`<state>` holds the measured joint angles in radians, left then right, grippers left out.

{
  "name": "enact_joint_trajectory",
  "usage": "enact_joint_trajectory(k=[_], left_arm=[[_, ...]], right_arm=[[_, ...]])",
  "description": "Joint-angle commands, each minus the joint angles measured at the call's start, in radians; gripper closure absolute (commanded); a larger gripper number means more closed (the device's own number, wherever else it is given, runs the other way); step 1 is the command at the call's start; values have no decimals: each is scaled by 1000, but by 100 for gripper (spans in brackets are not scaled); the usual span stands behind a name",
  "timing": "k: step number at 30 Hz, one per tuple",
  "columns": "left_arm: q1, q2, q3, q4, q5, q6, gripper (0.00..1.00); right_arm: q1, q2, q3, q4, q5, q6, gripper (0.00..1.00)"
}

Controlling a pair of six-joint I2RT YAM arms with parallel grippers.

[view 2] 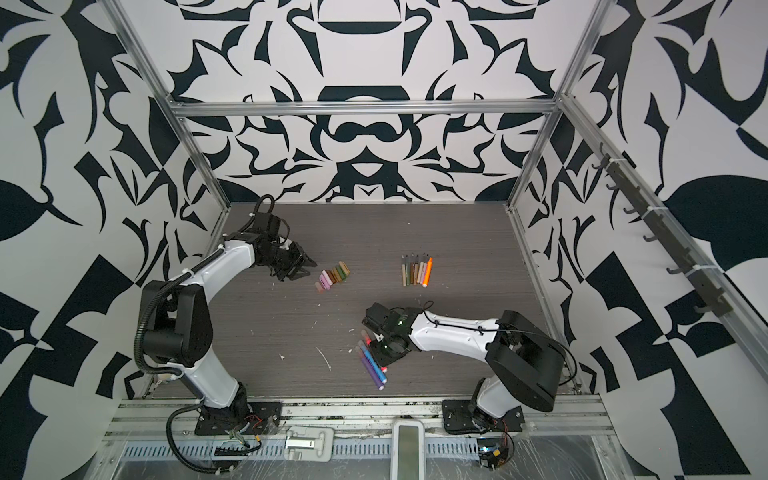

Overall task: Open the pen caps
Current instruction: 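Position the right gripper over the pink marker and close on its lower end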

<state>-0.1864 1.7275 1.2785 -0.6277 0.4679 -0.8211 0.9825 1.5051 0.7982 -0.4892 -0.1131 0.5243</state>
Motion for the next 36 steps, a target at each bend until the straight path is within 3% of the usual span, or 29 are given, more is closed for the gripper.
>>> enact_joint_trajectory(k=[1, 10, 13, 15, 18, 21, 29, 36], left_arm=[[-8, 10, 31, 0, -1, -14, 63], [-50, -13, 31, 17, -3, -44, 63], [-76, -18, 33, 23, 4, -59, 63], [-89, -25, 36, 25, 1, -65, 63], [-94, -35, 36, 25, -4, -66, 63], [-94, -34, 36, 19, -4, -60, 63], [-93, -63, 1, 19, -21, -65, 63], [-94, -123, -67, 41, -42, -90, 63]], right_arm=[[-8, 19, 4, -62, 53, 25, 76], [-212, -23, 17, -69, -71, -15, 90], [-270, -33, 42, -92, -115, -79, 88], [-276, -31, 71, -131, -118, -147, 79], [-247, -45, 88, -134, -143, -204, 69], [-187, -65, 91, -116, -145, -210, 64], [-5, -30, 97, -95, -35, -127, 63], [36, 8, 82, -104, 37, -72, 68]])
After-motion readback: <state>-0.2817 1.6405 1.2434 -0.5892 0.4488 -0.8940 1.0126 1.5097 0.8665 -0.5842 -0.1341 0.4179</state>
